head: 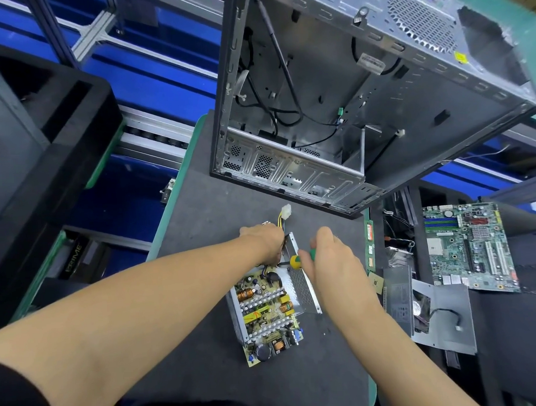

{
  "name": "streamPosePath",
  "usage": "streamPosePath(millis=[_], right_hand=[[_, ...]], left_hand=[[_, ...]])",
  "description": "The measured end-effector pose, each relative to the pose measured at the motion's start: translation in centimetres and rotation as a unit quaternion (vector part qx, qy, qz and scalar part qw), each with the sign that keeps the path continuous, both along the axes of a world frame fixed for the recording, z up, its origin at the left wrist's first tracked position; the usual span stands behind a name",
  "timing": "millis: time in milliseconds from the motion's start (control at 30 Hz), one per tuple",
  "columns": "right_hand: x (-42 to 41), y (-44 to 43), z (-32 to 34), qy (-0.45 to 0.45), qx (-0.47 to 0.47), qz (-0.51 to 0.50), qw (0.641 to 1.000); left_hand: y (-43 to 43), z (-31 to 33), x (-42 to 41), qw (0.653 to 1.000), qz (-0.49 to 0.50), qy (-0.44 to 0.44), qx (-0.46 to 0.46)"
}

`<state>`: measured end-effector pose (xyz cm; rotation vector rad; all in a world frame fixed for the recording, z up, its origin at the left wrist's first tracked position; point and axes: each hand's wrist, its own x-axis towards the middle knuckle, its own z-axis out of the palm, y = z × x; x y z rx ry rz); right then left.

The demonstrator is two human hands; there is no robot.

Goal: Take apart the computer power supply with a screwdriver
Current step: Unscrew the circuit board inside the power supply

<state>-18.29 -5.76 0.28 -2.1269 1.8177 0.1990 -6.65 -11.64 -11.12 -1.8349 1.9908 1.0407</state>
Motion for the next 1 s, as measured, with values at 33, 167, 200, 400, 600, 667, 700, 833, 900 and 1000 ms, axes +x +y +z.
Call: streamPosePath(millis=[33,167,200,400,600,667,700,833,900,1000], right_hand=[[0.0,0.0,0.0,-0.004,0.001,-0.002,1.000],[-0.1,0.0,-0.1,0.016,0.000,0.004,1.000],[-0.1,0.0,-0.1,0.024,-0.004,0.010,1.000],[0.1,0.1,-0.4,0.054,-0.027,0.033,0.998],[-0.1,0.8,-0.4,0.047,-0.039,0.120,0.991],[-0.2,0.5,-0.3,0.060,-0.034,0.113,0.991],[-0.1,0.3,-0.3,0.061,-0.031,0.089,0.994],[1.1,0.6,-0.3,0.162,-0.051,0.060,0.984],[1.7,0.9,-0.5,0.161,-0.048,0.067,0.983],[1.5,0.5,-0.6,0.115,-0.030,0.057,0.991]], left_hand=[[0.0,0.0,-0.1,1.000,0.001,-0.004,0.002],[-0.1,0.0,-0.2,1.000,0.006,-0.013,0.011],[-0.2,0.0,-0.3,1.000,0.007,-0.013,0.015],[0.0,0.5,-0.1,1.000,0.000,-0.012,0.010],[0.0,0.9,0.5,1.000,-0.013,0.019,0.010],[0.2,0.9,0.7,1.000,-0.010,0.020,-0.008],[0.3,0.9,0.8,1.000,-0.009,0.022,-0.015],[0.3,1.0,1.1,0.998,-0.050,0.007,-0.035],[0.3,1.0,1.2,0.996,-0.064,0.006,-0.054],[0.4,1.0,1.1,0.994,-0.087,0.014,-0.062]])
